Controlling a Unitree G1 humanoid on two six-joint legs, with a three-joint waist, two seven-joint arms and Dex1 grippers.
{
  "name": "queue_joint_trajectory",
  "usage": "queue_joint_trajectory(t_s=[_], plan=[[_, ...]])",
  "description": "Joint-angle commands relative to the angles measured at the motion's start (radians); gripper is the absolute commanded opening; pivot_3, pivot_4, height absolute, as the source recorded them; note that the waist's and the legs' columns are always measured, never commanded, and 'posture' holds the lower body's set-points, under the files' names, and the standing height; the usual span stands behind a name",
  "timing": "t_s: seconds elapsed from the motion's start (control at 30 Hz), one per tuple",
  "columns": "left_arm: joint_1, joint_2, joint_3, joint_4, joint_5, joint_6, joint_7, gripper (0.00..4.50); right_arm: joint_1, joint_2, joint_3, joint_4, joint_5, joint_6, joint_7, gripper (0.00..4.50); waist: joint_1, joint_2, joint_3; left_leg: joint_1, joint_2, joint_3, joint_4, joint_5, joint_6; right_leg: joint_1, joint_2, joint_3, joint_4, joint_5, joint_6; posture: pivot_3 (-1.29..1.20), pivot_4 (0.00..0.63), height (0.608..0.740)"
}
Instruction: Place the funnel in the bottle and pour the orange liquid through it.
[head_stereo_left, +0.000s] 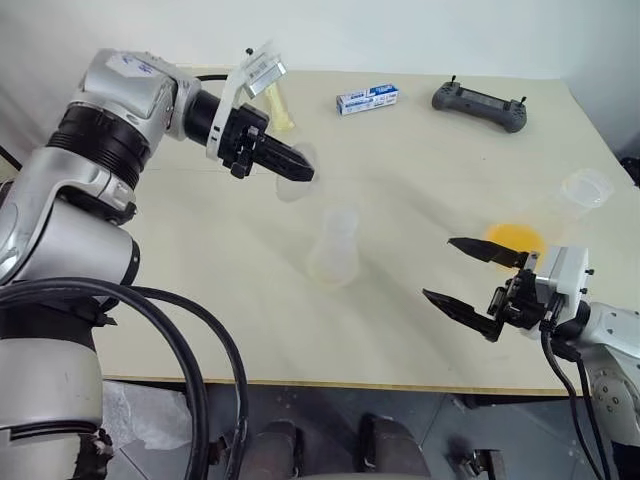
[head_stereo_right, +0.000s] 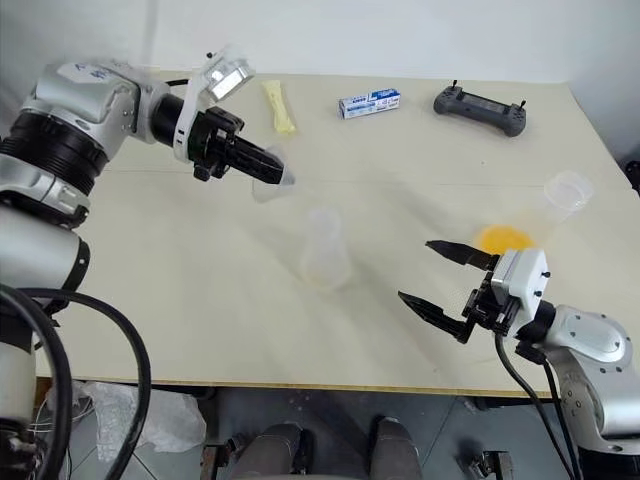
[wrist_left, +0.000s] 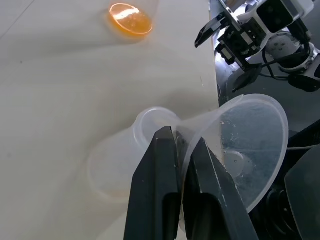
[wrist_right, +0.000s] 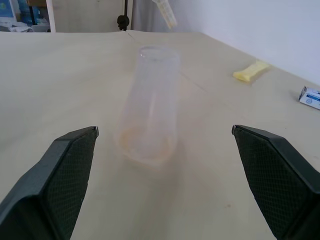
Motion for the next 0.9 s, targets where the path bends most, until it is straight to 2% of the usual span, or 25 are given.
queue_joint_trajectory(t_s=[0.03,0.27,0.9], plan=[[-0.036,0.005,-0.039,-0.029,-0.038,-0.022,-0.112,0.04,0.000,0.004,-0.015,-0.035,0.009,-0.013,-0.007,4.50,0.000,0.000,0.000,0.000,0.000,0.000,0.000,0.000,0.000,0.000,0.000,0.000,0.000,0.000,0.000,0.00,0.150,0.740],[-0.056,-0.002,-0.137,-0.028,-0.052,-0.058,-0.112,0.04,0.031,0.008,-0.022,-0.045,-0.005,-0.028,-0.014,4.50,0.001,0.000,0.000,0.000,0.000,0.000,0.000,0.000,0.000,0.000,0.000,0.000,0.000,0.000,0.000,0.00,0.150,0.740],[-0.084,-0.090,-0.242,0.061,-0.037,-0.170,-0.112,0.04,0.091,0.024,-0.019,-0.089,-0.033,-0.047,-0.064,4.50,0.000,0.000,0.000,0.000,0.000,0.001,0.000,0.000,0.001,0.000,0.000,0.000,0.000,0.000,0.000,0.00,0.150,0.740]])
